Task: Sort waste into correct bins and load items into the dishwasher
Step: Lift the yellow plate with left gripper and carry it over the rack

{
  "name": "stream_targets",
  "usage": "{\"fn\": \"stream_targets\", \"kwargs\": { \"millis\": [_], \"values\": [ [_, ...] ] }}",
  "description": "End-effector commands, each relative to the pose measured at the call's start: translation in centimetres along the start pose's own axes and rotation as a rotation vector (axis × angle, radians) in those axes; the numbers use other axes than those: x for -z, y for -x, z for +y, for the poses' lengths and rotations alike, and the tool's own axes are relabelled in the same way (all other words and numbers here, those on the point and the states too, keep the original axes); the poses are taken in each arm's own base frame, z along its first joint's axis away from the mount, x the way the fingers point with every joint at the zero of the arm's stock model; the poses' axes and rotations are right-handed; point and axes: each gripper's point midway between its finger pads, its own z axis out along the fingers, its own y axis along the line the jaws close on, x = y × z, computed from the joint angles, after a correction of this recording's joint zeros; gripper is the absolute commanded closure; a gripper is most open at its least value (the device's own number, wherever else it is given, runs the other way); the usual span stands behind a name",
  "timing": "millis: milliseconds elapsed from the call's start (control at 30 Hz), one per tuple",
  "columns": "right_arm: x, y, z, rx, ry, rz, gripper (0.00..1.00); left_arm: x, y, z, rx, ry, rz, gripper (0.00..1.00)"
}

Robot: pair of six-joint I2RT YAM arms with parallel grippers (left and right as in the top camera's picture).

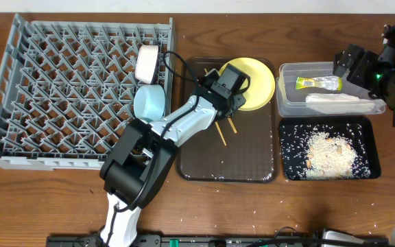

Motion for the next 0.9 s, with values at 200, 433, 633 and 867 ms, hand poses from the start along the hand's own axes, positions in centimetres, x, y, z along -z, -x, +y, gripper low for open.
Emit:
{"fn": "stream_targets", "kwargs": {
  "millis": [200,433,633,867],
  "values": [
    [0.2,0.4,0.1,-0.012,0.006,-0.009,0.01,-1.9,-0.3,1.4,0.033,0.045,0.003,0.63],
    [0.2,0.4,0.1,-0.012,0.006,-0.009,0.01,-2.9,-0.5,2.0,0.042,0.057,0.006,0.73],
    [0.2,0.4,0.1,-0.012,0.006,-0.009,0.01,-3.0,0.4,1.9,0.042,0.051,-0.038,0.9],
    [0.2,0.4,0.1,-0.012,0.006,-0.009,0.01,-3.0,1.4,1.5,0.045,0.039,-0.09,0.92]
  ]
}}
